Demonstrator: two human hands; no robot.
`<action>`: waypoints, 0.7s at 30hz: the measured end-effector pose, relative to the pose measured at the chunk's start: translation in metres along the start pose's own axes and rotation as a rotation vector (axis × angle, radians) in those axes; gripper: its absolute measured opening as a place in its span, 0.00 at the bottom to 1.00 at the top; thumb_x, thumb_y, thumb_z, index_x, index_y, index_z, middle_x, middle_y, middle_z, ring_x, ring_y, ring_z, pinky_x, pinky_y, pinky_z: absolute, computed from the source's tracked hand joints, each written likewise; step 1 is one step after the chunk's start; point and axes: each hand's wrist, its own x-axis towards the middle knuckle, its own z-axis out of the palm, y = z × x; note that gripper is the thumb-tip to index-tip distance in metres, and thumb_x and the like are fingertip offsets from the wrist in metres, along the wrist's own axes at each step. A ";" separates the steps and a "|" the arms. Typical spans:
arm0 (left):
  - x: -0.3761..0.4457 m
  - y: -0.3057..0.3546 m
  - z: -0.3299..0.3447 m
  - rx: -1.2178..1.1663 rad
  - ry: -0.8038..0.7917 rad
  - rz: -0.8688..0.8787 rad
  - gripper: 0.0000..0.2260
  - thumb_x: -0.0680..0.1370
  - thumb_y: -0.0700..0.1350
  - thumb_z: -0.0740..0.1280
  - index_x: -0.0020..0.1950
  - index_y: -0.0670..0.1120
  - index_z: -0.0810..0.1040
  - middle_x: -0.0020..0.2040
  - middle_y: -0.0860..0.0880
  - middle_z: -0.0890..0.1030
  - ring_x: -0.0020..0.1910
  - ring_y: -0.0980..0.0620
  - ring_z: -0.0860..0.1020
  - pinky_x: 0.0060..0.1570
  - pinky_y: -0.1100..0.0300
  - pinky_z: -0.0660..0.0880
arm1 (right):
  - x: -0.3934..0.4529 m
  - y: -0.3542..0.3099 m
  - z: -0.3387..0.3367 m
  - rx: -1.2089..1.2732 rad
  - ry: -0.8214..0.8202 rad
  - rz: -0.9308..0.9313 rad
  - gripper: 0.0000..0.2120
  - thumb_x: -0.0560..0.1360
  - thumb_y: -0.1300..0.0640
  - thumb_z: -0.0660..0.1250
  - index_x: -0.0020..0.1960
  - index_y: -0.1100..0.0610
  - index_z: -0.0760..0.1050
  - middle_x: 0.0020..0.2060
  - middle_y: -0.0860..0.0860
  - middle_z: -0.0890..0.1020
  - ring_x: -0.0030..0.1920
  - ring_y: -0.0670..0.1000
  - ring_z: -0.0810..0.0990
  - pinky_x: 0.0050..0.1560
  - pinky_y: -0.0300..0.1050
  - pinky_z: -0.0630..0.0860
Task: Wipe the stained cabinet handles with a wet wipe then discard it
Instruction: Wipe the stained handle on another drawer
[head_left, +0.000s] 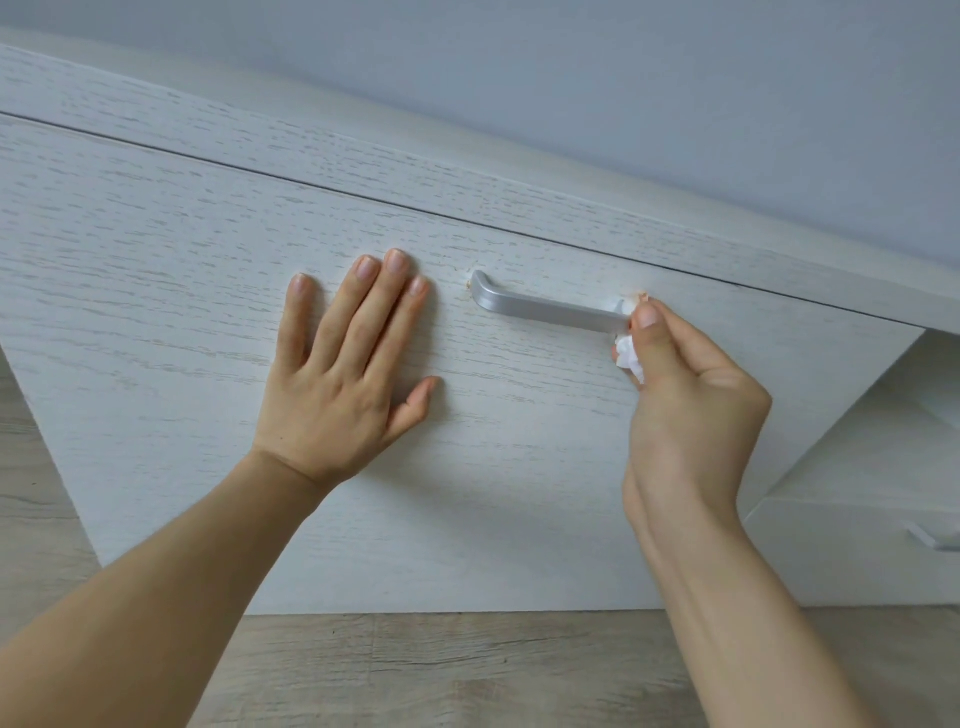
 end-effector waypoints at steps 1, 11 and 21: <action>0.001 0.001 -0.002 -0.005 -0.017 -0.005 0.32 0.80 0.56 0.58 0.78 0.41 0.52 0.79 0.46 0.46 0.77 0.48 0.49 0.75 0.46 0.45 | -0.003 -0.001 0.000 0.001 0.011 -0.004 0.05 0.74 0.56 0.69 0.47 0.49 0.82 0.37 0.44 0.84 0.40 0.41 0.81 0.52 0.38 0.77; 0.020 -0.008 -0.043 -0.102 -0.163 -0.003 0.25 0.81 0.51 0.58 0.75 0.43 0.57 0.74 0.40 0.59 0.74 0.44 0.58 0.71 0.43 0.50 | -0.033 -0.022 -0.006 -0.059 -0.222 -0.088 0.06 0.71 0.63 0.72 0.45 0.53 0.82 0.40 0.47 0.80 0.38 0.34 0.79 0.40 0.23 0.71; 0.179 -0.028 -0.088 -0.289 -0.431 0.008 0.21 0.80 0.49 0.58 0.70 0.41 0.66 0.71 0.39 0.68 0.69 0.40 0.66 0.69 0.44 0.58 | 0.072 -0.144 0.015 -0.324 -0.364 -0.057 0.06 0.72 0.64 0.71 0.47 0.56 0.82 0.44 0.47 0.78 0.43 0.37 0.80 0.49 0.25 0.72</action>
